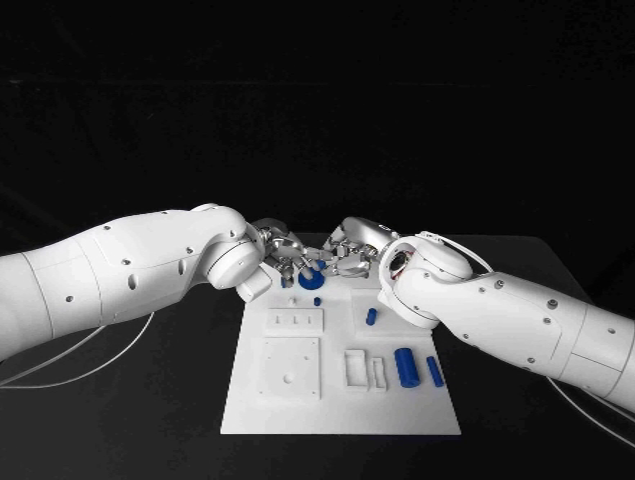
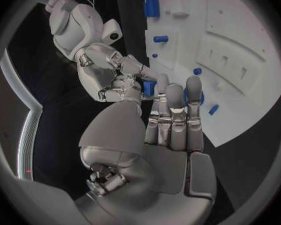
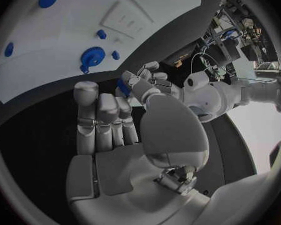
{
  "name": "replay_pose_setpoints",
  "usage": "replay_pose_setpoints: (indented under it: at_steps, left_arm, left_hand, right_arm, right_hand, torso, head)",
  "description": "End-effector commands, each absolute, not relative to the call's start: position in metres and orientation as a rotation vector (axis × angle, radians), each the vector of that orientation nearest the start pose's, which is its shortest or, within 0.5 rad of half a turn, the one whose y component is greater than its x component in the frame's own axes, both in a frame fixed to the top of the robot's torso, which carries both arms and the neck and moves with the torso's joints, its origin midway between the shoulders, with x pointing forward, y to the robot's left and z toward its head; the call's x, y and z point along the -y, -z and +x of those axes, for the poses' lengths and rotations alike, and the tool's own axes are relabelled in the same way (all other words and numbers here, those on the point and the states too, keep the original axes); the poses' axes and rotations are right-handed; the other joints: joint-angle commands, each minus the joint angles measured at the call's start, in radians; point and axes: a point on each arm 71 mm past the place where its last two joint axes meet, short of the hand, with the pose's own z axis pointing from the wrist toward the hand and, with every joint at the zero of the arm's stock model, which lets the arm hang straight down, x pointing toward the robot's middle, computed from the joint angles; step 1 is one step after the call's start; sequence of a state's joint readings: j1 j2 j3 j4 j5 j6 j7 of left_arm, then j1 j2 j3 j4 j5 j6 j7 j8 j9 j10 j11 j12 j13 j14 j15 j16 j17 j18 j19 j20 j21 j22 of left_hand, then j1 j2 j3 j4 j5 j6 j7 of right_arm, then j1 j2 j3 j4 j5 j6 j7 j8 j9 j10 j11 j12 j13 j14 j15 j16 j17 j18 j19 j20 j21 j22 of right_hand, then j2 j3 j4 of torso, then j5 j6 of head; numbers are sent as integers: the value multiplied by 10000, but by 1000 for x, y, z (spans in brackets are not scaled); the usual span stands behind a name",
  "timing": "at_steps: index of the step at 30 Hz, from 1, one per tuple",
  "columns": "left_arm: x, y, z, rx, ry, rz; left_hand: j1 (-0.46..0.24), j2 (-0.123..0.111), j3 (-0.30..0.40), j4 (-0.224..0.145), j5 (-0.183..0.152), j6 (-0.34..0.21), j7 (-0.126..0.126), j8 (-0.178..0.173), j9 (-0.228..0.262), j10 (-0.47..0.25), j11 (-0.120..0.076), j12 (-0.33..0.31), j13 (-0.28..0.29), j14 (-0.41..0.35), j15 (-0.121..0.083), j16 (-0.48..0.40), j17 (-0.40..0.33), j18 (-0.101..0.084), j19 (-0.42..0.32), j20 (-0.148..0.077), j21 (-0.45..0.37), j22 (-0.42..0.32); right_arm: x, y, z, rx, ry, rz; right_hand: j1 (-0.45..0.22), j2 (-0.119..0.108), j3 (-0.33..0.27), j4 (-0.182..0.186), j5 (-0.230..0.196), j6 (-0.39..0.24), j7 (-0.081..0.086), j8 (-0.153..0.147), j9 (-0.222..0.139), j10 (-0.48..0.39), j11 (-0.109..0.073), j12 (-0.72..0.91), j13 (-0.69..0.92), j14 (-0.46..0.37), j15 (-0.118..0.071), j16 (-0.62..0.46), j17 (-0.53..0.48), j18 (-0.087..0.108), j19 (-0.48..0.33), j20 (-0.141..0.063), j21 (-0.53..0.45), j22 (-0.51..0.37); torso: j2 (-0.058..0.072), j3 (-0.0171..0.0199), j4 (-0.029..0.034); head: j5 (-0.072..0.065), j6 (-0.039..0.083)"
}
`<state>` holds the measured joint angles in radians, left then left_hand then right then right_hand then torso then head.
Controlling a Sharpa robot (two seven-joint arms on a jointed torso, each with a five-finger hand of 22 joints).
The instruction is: Assemble the parts on the task board
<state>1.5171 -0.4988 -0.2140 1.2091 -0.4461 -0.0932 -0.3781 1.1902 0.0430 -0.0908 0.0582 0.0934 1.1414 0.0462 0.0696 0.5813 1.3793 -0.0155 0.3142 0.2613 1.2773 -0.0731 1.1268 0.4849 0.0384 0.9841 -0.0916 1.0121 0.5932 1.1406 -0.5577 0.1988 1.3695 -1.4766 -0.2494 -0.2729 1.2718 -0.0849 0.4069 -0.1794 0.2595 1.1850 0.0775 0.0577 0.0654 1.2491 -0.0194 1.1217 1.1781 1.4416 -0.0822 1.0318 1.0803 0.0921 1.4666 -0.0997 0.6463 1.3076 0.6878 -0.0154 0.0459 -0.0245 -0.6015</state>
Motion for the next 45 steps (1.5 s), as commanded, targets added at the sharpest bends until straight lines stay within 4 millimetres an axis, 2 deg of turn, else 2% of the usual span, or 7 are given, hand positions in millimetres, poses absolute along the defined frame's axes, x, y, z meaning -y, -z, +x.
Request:
replay_pose_setpoints:
  at_steps: [1,8,13,16,25,32,45]
  left_arm:
    - [-118,126,556,-21355,8672,-5910]
    - [-117,126,556,-21376,8711,-5871]
    - [-116,126,556,-21418,8725,-5833]
    - [-116,126,556,-21427,8728,-5825]
    - [-116,126,556,-21481,8751,-5821]
    - [-116,126,556,-21441,8835,-5874]
    - [-117,126,557,-21258,8786,-6047]
  left_hand:
    - [60,187,9,-101,83,47,-38,-43,21,63,-42,-56,-12,-15,-47,48,11,117,-23,-45,-48,18]
    - [748,613,134,-433,1183,18,-106,-47,-11,74,-71,-112,-59,-25,-71,71,23,99,-40,-69,-45,41]
    - [1156,806,244,-674,1647,-11,-134,-41,-21,103,-76,-176,-121,-30,-74,96,35,96,-57,-76,-28,67]
    - [1293,812,298,-841,2258,-33,-145,-37,1,121,-80,-227,-170,-34,-78,107,41,98,-63,-84,-10,87]
    - [1378,938,767,-1409,3342,-47,-104,0,357,294,-98,-374,-346,1,-102,204,99,128,-97,-104,86,185]
    - [813,751,1428,-1604,4376,256,-203,15,1030,585,-188,-329,-357,48,-182,443,328,120,-111,-176,211,291]
    - [-4,405,2172,-1763,5227,802,-459,8,2403,1048,-422,185,135,334,-393,730,979,42,54,-390,393,414]
  right_arm:
    - [106,143,524,-16269,-7118,-215]
    - [106,144,524,-16296,-7076,-246]
    - [106,144,524,-16302,-7068,-256]
    - [105,144,524,-16312,-7069,-265]
    - [106,146,524,-16370,-7018,-266]
    - [106,147,524,-16358,-7013,-264]
    - [108,146,524,-16141,-7088,-166]
  right_hand:
    - [-79,36,-45,-8,45,81,-16,51,13,44,-12,-19,-4,58,-23,-56,-6,94,513,-37,50,606]
    - [-79,36,-45,-8,45,81,-16,51,13,44,-12,-19,-4,58,-23,-56,-6,94,513,-37,50,606]
    - [-79,36,-45,-8,45,81,-16,51,13,44,-12,-19,-4,58,-23,-56,-6,94,513,-37,50,606]
    - [-79,36,-45,-8,45,81,-16,51,13,44,-12,-19,-4,58,-23,-56,-6,94,513,-37,50,606]
    - [-78,48,-83,1,48,82,-19,49,11,31,-12,-37,-19,53,-25,-88,-31,91,511,-40,15,586]
    - [-81,49,-95,7,55,72,-16,48,10,30,-11,-37,-20,54,-24,-88,-30,90,512,-41,11,581]
    - [-164,-65,-153,78,142,-404,97,42,-32,-24,46,-122,-95,33,3,-190,-112,95,501,-22,-75,545]
  torso:
    - [-1,2,3]
    - [1,-1,2]
    - [-3,-2,7]
    - [-5,1,8]
    - [-2,2,2]
    - [-4,0,1]
    - [-8,-2,-4]
  head:
    - [-6,-11]
    - [0,-13]
    - [4,-19]
    - [10,-22]
    - [-2,-32]
    - [-30,-43]
    - [-43,-56]
